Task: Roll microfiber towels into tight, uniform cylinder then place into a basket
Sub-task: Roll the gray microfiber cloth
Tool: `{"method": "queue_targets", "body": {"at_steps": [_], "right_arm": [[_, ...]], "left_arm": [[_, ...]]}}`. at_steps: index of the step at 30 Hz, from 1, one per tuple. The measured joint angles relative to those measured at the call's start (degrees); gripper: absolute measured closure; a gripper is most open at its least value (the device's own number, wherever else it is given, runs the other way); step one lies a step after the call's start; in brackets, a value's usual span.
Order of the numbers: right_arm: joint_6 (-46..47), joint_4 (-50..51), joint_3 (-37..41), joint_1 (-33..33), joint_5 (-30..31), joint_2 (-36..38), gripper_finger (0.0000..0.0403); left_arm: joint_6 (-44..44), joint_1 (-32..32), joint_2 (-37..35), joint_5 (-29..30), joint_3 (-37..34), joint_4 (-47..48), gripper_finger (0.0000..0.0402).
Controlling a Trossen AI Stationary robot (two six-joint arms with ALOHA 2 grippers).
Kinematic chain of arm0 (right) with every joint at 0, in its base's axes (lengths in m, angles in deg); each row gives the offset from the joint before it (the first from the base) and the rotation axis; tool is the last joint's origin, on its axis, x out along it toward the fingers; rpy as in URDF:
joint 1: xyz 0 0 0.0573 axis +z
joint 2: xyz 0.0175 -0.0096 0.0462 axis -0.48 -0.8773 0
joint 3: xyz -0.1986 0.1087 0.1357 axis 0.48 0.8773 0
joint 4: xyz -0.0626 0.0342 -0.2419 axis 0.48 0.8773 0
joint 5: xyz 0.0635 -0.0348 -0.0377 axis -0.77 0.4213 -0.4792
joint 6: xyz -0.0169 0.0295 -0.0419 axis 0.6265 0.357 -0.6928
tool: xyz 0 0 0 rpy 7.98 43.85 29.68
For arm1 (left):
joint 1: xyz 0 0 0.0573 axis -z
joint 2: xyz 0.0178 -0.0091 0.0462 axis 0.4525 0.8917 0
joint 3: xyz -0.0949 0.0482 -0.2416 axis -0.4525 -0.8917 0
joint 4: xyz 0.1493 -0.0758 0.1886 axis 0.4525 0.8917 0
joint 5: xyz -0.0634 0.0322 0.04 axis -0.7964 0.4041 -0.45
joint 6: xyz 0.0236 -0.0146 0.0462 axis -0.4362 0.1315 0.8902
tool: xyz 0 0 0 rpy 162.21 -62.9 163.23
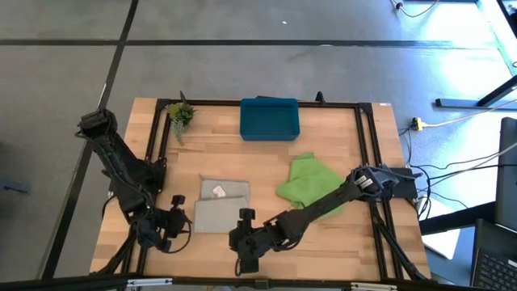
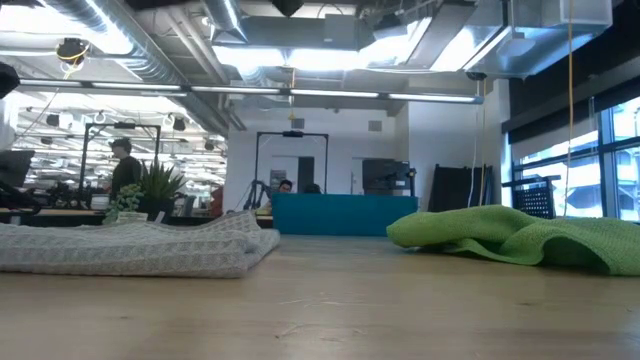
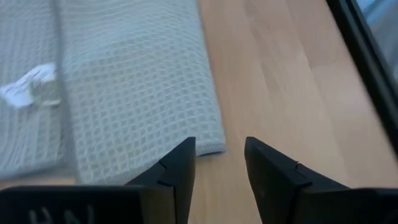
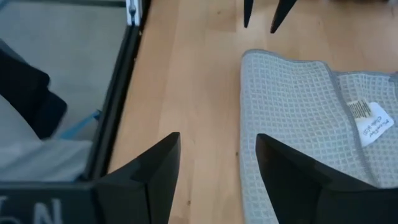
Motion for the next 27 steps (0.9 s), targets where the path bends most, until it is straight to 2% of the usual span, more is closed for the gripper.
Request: {"method": "queue_targets", "body": {"at_steps": [6,16,21,27], "right_arm": [[-7.15,0.15,0.00,0.07,1.19,-2.48,0.0192],[-10.51,1.31,-0.04,-1.69,2.30,-7.18,0.0192],[-7.09,7.85,0.00,-2.83,4.31,-8.11,0.0192],[-5.70,8.11,-0.02,-3.10,3.89,-9.50,0.0192]], "left_arm": [[9.90,-0.16,5.06,-0.44,-0.26,-3.59,0.0272],[10.24,-2.68,10.13,-0.18,-0.31,-5.99,0.0272],[10.22,-3.30,10.13,-0.14,-0.31,-6.21,0.0272],[10.03,-3.29,10.20,-0.14,-0.33,-7.10,0.0272]]}}
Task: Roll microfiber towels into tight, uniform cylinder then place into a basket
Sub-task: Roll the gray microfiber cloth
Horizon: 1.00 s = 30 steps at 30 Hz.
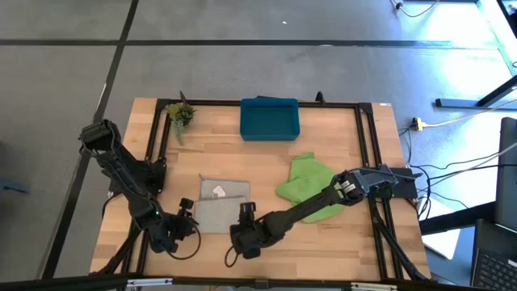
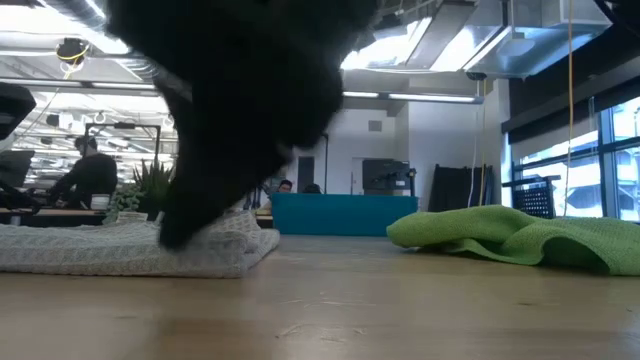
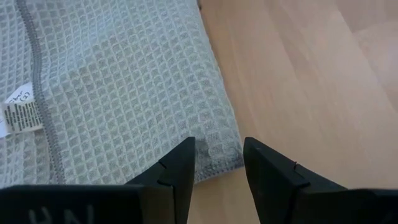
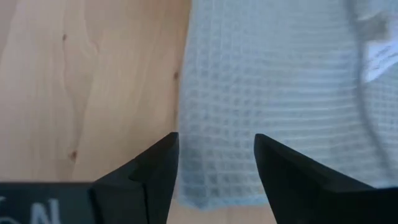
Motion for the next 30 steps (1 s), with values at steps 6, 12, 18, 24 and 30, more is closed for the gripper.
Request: {"method": "queue_targets", "body": {"at_steps": [6,12,18,24,30], "right_arm": [[1.53,0.33,-0.11,0.07,-0.52,-1.77,0.0192],[1.94,0.32,-0.20,0.11,0.36,-2.09,0.0197],[4.33,0.34,-0.17,0.13,0.29,-2.20,0.0241],[6.25,0.35,-0.11,0.15,-0.09,-2.29,0.0331],[6.53,0.49,-0.09,-0.02,-0.50,-2.31,0.0386]], "left_arm": [[-0.69,0.00,1.20,0.07,0.00,-0.74,0.0272],[-3.58,-0.11,5.86,0.48,0.06,-1.29,0.0272],[-7.99,-0.09,8.36,1.36,0.24,-1.65,0.0273],[-8.85,-0.09,8.45,0.77,0.22,-1.60,0.0302],[-9.44,-0.11,8.50,0.21,0.17,-1.37,0.0388]]}}
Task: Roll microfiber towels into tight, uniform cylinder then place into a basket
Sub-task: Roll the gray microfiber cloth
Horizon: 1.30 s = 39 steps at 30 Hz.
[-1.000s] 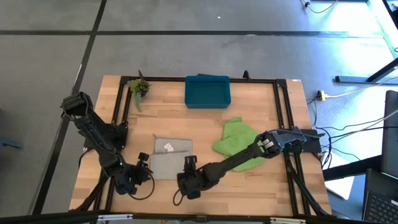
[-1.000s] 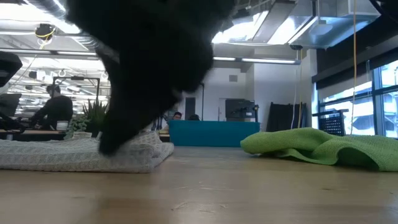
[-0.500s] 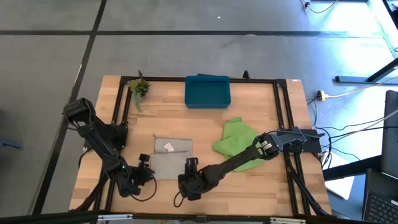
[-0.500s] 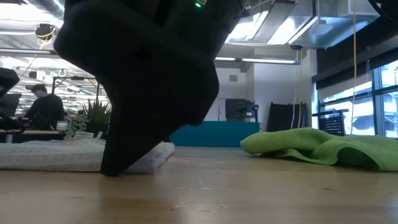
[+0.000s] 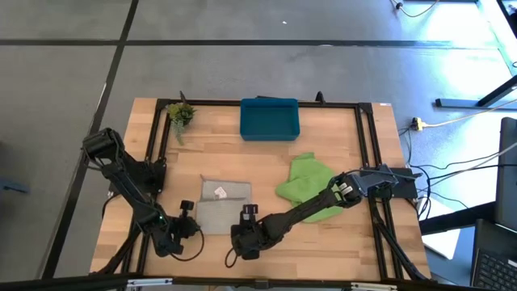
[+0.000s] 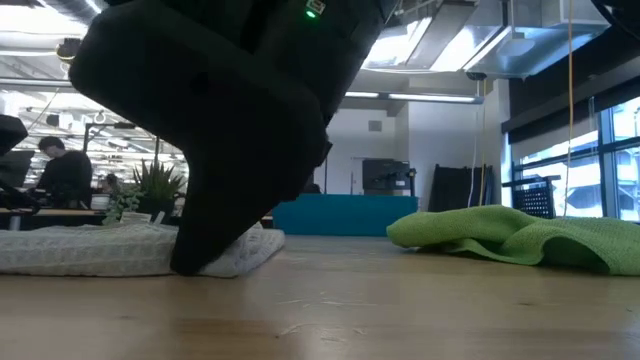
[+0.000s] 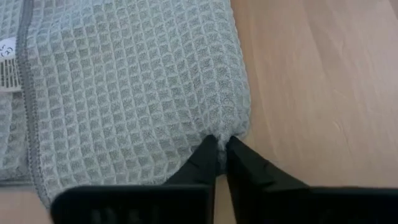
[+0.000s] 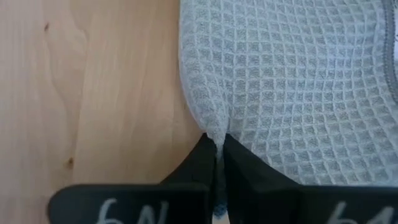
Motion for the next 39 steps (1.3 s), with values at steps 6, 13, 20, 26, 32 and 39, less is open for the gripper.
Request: {"method": "queue_targets", "body": {"at_steps": [6,13,20,26,32,39], "right_arm": [[1.05,0.13,0.00,-0.17,-0.44,-0.01,0.0390],[1.10,0.20,0.02,-0.17,-0.61,-0.01,0.0392],[1.07,0.24,0.04,-0.15,-0.66,-0.01,0.0392],[1.02,0.24,0.07,-0.15,-0.70,-0.01,0.0392],[0.90,0.26,0.08,-0.15,-0.76,-0.01,0.0392],[0.90,0.22,0.09,-0.15,-0.83,-0.01,0.0392]], "left_arm": [[0.36,-0.07,-0.81,-0.87,1.25,1.24,0.0399],[1.81,-0.87,-3.08,-2.90,5.64,8.30,0.0401],[1.96,-4.76,-3.13,-4.43,10.43,14.83,0.0401],[1.37,-8.78,-3.21,-4.38,12.40,17.65,0.0401],[-2.18,-13.06,-3.23,-4.19,12.57,18.16,0.0401],[-6.00,-17.26,-3.23,-4.08,12.59,20.36,0.0401]]}}
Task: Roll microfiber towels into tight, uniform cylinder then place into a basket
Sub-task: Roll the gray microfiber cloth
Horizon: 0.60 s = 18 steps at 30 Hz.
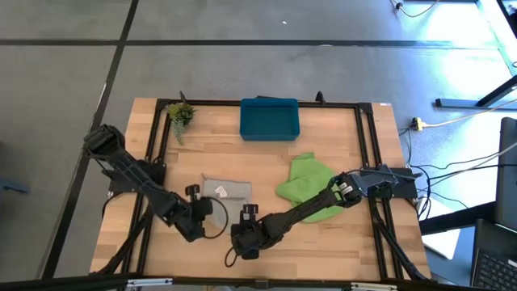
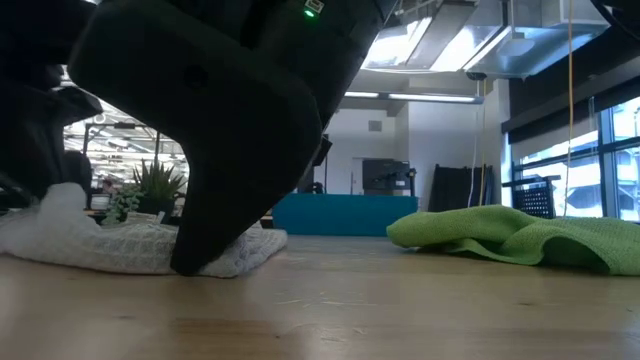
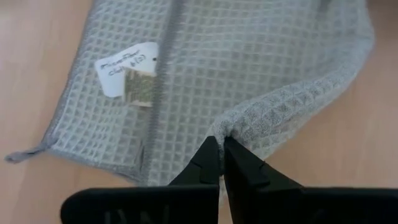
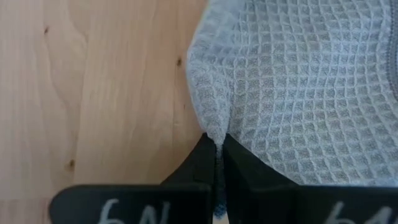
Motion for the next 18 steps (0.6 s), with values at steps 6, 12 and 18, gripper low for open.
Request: {"method": "queue_targets", "body": {"at_steps": [6,12,18], "right_arm": [[0.00,-0.07,0.00,0.02,-0.02,0.00,0.0392],[0.02,-0.11,0.02,0.02,-0.02,0.00,0.0392],[-0.04,-0.27,-0.01,0.02,0.05,0.00,0.0392]], "left_arm": [[-1.30,-2.48,-0.04,0.15,0.00,-0.02,0.0401],[-2.66,-4.96,-0.09,0.20,-2.31,-0.17,0.0401],[-3.56,-6.02,-0.09,0.10,-5.46,-1.42,0.0401]]}}
